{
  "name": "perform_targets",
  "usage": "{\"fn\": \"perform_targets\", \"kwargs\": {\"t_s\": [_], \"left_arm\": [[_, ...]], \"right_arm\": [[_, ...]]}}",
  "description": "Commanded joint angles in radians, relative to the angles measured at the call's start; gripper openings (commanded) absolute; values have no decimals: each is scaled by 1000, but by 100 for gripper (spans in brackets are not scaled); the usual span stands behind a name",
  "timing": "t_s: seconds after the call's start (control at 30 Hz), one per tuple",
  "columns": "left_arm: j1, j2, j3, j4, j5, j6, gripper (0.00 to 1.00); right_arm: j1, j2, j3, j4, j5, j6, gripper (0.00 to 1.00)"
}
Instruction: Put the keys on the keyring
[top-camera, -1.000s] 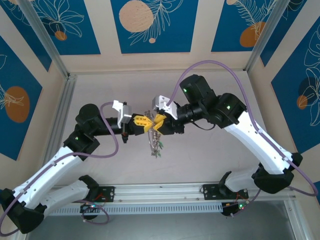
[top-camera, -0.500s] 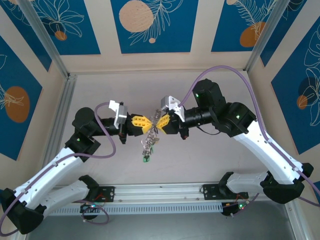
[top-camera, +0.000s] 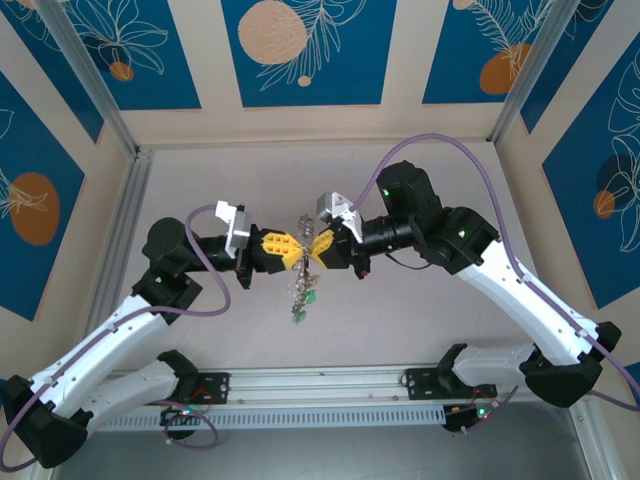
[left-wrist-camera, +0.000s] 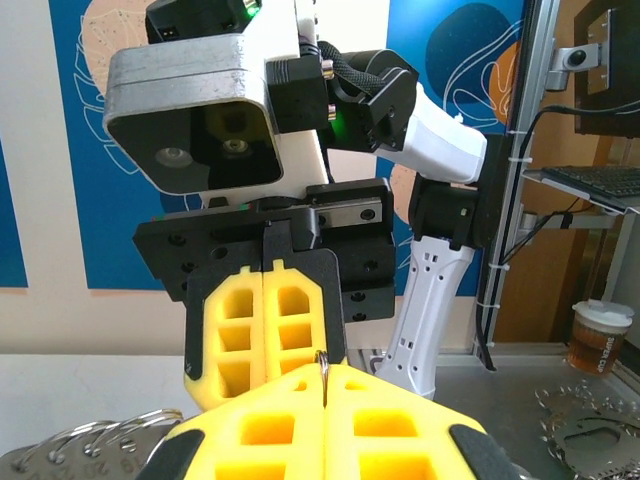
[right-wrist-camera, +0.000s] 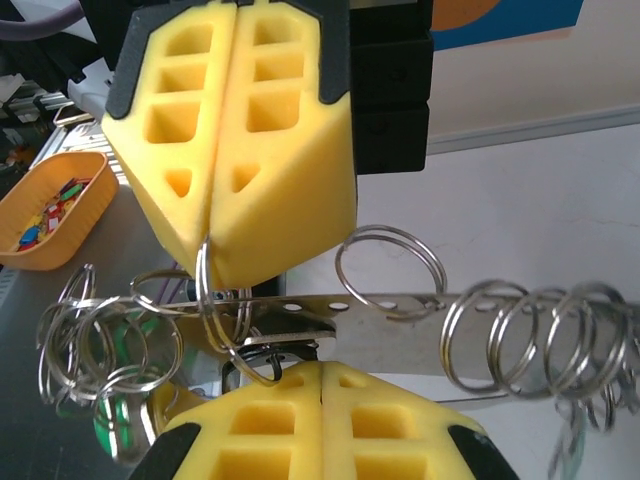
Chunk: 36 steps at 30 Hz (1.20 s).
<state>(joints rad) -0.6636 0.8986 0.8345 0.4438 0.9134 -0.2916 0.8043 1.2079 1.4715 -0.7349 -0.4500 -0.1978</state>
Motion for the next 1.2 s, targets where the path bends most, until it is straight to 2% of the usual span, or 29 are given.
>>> {"fn": "perform_targets", "kwargs": {"t_s": [0.0,0.07,0.17,0.27,0.33,0.5,0.67,0.93,1.17], "left_arm": [[-4,-19,-3,70,21,-18,0],[-5,-24,-3,67,24,-17,0],[-6,-25,-4,73,33,-22,0],[-5,-24,-5,88,45,-37,0],[-4,-27,-6,91,54,-43,0],[-4,-27,-7,97,87,-60,0],[-4,-28,-8,104,106,-72,0],[-4,-28,-9,101,114,-70,0],[-4,-23,-8,109,116,-72,0]], "right_arm": [[-4,-23,-31,23,-31,21,12],[-5,-49,-53,33,-32,27,24],[-8,-101,-95,68,-49,43,36],[-10,-153,-156,142,-90,62,44],[-11,-172,-185,184,-109,75,44],[-20,-172,-209,256,-114,114,42],[-24,-150,-213,320,-181,144,39],[-21,-130,-220,358,-230,161,25],[-20,-123,-223,350,-219,158,4]]}}
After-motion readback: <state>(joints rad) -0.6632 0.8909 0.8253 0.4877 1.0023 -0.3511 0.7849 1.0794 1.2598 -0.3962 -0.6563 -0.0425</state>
